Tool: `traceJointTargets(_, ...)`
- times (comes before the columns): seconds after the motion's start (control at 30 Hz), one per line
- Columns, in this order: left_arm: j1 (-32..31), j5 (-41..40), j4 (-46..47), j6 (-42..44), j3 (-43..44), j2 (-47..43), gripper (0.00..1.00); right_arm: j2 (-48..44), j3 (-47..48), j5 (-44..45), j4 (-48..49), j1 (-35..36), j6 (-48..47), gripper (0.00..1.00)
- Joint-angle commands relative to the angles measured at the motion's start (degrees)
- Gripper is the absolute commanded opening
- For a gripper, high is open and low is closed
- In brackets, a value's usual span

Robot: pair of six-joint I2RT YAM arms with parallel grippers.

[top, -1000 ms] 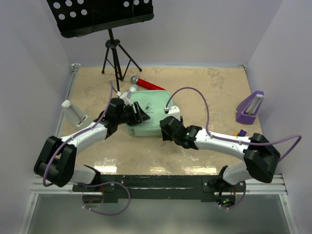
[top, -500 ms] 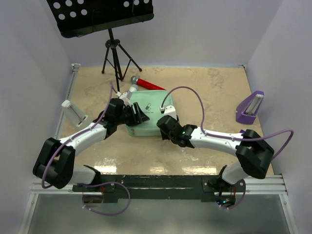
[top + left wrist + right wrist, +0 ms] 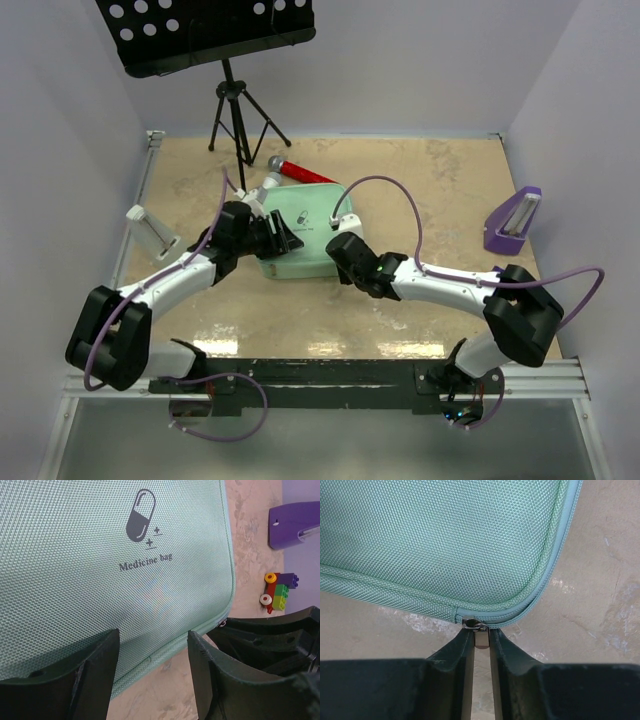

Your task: Organize the medicine kit

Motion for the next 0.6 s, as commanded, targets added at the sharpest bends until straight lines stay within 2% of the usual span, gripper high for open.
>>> traceJointTargets(0.0,0.83,-2.64,-7.05,2.71,-1.78,-0.29,0.61,-1.23,0.3,-0.02,2.56,-0.67,-0.7,0.12)
traceJointTargets(0.1,0.83,-2.73,-7.49,2.8,-1.52,-0.73,0.61,-1.31,0.56,-0.46,1.77,-0.67,0.08,0.0)
traceJointTargets(0.33,0.83,-1.15,-9.94,1.83,-1.16,-4.85,0.62,-2.8,0.39,-2.57,0.36,0.03,2.02,0.0)
traceJointTargets(0.57,0.65,-4.57,-17.24,-2.03,-4.23,-17.5,0.76,-2.02,0.65,-4.24,0.18,4.24,6.24,0.0)
